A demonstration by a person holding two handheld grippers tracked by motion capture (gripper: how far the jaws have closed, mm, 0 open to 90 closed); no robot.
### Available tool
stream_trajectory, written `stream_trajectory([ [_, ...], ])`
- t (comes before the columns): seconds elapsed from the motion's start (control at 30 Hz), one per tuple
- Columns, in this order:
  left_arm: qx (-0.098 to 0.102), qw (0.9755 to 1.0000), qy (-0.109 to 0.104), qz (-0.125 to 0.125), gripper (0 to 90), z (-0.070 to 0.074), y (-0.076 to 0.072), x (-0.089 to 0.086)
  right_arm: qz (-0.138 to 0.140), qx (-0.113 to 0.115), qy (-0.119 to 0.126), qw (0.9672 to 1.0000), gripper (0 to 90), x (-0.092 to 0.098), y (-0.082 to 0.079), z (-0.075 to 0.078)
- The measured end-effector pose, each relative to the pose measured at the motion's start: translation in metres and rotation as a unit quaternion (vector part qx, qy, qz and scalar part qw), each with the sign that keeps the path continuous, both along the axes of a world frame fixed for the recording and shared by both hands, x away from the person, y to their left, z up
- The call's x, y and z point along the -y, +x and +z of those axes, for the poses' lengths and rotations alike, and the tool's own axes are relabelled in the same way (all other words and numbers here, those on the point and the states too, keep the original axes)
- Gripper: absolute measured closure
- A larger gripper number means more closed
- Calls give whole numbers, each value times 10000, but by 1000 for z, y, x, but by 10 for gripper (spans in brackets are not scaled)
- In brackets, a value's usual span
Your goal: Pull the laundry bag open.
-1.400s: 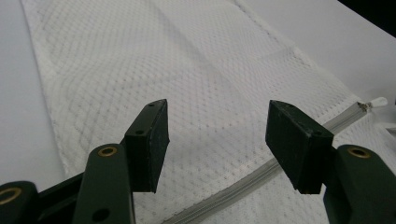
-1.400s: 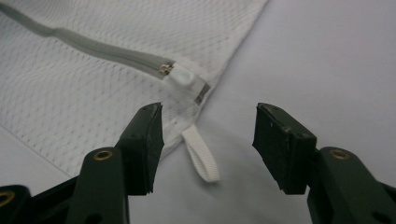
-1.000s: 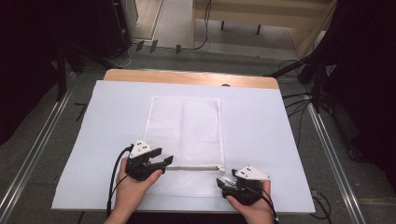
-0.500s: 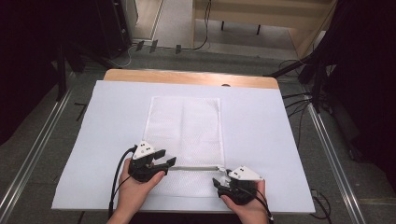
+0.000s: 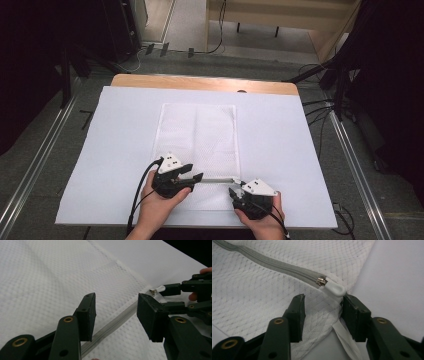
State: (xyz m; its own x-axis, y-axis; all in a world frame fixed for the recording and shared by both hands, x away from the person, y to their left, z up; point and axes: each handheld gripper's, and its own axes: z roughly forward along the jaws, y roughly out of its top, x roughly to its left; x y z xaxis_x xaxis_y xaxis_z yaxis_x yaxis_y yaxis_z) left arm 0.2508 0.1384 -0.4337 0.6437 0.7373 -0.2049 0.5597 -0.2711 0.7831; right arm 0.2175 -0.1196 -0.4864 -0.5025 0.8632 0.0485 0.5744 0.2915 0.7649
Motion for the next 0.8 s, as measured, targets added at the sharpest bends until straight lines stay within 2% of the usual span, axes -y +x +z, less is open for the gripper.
stream_trajectory([
  [0.07, -166, 9995, -208, -167, 504, 0, 0, 7, -54, 31, 4, 10000, 653, 1, -1, 0],
  [0.13, -236, 9987, -297, -327, 505, 1, 0, 16, -67, 34, 19, 10000, 740, 2, 0, 0],
  [0.17, -260, 9984, -317, -384, 507, 1, -1, 19, -77, 11, 60, 10000, 795, 4, 0, 0],
  [0.23, -284, 9975, -375, -526, 521, 0, -1, 28, -66, 6, 90, 9999, 847, 5, 1, 0],
  [0.3, -353, 9969, -308, -629, 557, -4, 0, 36, -47, -101, 246, 9996, 888, 7, 2, 0],
  [0.4, -454, 9965, -192, -679, 629, -11, 1, 45, 7, -119, 343, 9993, 896, 9, 1, 0],
  [0.47, -498, 9962, -156, -694, 666, -14, 2, 48, -1, -38, 420, 9991, 897, 9, -1, 2],
  [0.5, -512, 9960, -114, -725, 697, -16, 3, 49, 11, 118, 456, 9989, 898, 9, -3, 5],
  [0.53, -527, 9958, -100, -736, 697, -18, 3, 51, 11, 118, 456, 9989, 898, 9, -3, 5],
  [0.6, -565, 9957, -28, -736, 731, -22, 3, 53, 36, 344, 589, 9977, 898, 10, -7, 13],
  [0.8, -570, 9957, 45, -732, 750, -28, 4, 54, 281, 606, 823, 9944, 899, 8, -12, 23],
])
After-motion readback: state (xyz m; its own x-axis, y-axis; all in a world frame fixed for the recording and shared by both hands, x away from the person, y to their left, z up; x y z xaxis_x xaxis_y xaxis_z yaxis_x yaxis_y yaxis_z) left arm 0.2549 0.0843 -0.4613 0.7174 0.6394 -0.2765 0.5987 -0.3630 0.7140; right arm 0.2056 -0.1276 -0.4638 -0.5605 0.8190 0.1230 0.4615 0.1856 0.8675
